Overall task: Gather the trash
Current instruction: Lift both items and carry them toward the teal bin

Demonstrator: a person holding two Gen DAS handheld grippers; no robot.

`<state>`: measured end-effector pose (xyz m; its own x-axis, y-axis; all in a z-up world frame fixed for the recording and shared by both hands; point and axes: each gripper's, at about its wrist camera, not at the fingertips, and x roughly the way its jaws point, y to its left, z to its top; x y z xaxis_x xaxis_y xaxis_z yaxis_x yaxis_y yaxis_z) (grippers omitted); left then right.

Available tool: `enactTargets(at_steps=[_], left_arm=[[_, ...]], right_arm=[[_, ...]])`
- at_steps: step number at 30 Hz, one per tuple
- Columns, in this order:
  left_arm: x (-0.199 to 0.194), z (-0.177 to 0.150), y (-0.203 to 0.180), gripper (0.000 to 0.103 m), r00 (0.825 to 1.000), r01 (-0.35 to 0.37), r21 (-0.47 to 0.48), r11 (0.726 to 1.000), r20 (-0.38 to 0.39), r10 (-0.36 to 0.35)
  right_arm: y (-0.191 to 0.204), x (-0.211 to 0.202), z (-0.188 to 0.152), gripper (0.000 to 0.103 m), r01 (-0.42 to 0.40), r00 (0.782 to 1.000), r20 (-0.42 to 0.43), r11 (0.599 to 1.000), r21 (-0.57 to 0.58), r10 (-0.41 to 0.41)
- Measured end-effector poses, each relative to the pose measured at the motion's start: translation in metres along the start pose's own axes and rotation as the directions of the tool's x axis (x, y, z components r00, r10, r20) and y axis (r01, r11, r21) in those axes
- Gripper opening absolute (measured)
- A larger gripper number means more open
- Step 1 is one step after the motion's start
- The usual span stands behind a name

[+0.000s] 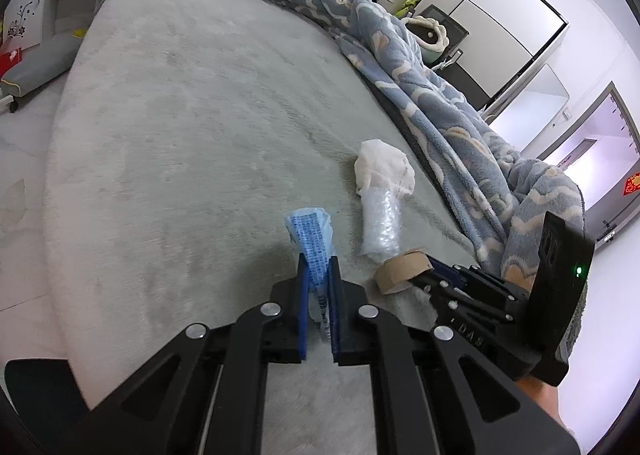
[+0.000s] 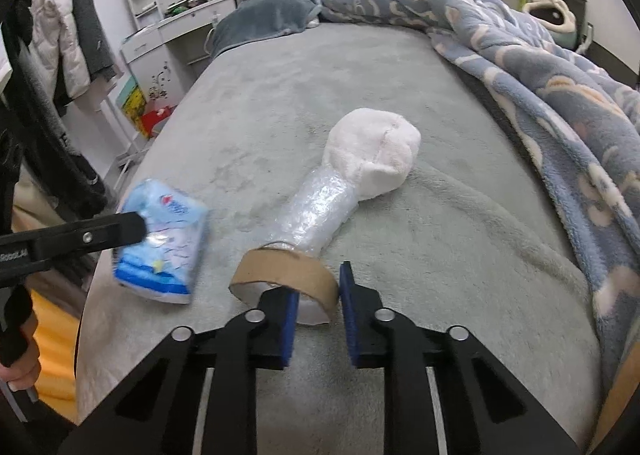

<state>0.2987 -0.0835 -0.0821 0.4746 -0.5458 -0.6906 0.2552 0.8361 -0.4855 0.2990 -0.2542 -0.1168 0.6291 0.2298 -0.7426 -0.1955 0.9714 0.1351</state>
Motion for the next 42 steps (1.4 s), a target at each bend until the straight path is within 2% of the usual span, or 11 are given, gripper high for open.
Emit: enactTargets(at_steps=[5, 13, 24, 36, 42], left_arm=[[-0.02, -0.006, 0.008, 0.009, 1.0, -0.012, 0.009, 1.0, 0.016, 0.012], [-0.05, -0.026, 0.011, 0.009, 0.998, -0.059, 0.058, 0.997, 0.025, 0.058], [-0.085, -0.067, 0.016, 0.009, 0.988, -0.155, 0.166, 0.974, 0.033, 0.152], [-0.121, -0.095, 0.05, 0.009, 0.974, -0.227, 0.157, 0.961, 0.049, 0.222], [-0.129, -0.106, 0.078, 0.009, 0.973, -0.231, 0.116, 0.966, 0.022, 0.23]], right_arm=[[0.007, -0.011, -0.003, 0.005, 0.014, 1.0, 0.027, 1.0, 0.014, -0.014], [0.031, -0.028, -0.017, 0.005, -0.02, 0.998, 0.052, 0.999, 0.028, 0.019], [0.079, -0.055, -0.038, 0.005, -0.074, 0.994, 0.09, 0.997, 0.035, 0.07], [0.138, -0.066, -0.056, 0.005, -0.121, 0.988, 0.093, 0.993, -0.01, 0.121], [0.168, -0.066, -0.06, 0.005, -0.141, 0.986, 0.09, 0.989, -0.033, 0.144]])
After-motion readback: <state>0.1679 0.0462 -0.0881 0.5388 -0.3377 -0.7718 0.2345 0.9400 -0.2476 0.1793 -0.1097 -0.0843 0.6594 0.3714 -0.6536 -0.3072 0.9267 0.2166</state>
